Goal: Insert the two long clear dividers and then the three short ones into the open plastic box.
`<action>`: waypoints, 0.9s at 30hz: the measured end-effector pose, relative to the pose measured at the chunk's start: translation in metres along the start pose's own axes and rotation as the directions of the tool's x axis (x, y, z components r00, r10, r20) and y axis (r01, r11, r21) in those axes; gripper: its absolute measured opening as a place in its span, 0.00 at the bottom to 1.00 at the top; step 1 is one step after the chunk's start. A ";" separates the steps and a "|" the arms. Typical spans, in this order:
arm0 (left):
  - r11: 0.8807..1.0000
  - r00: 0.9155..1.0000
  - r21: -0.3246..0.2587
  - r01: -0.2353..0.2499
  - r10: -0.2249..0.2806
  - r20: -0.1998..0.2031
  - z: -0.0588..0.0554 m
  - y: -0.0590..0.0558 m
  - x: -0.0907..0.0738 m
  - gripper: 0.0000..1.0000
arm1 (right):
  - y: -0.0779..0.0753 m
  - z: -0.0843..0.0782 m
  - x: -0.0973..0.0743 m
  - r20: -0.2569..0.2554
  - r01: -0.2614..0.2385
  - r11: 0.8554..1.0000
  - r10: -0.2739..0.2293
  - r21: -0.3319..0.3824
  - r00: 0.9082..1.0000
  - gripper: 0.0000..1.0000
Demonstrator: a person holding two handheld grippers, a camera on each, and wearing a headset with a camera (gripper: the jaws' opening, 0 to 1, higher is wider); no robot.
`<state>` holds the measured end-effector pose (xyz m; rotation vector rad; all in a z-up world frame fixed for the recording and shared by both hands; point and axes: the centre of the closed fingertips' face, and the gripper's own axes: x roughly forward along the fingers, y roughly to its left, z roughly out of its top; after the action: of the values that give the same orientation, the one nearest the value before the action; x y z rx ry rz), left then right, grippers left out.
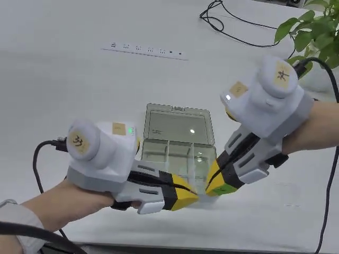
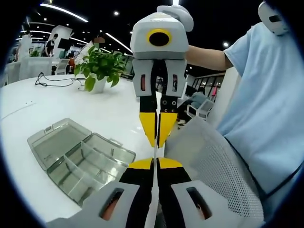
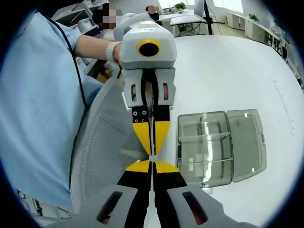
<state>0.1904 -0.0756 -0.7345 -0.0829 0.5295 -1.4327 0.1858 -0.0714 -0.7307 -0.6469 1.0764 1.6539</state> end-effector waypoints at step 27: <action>0.955 0.955 0.018 -0.297 0.297 0.007 -0.019 0.052 -0.044 0.45 | -0.054 0.002 -0.005 -0.067 0.152 0.988 -0.152 -0.006 0.986 0.02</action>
<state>0.2287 -0.0204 -0.7569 0.0097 0.5021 -1.1423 0.2386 -0.0676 -0.7442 -0.7711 1.0481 1.5104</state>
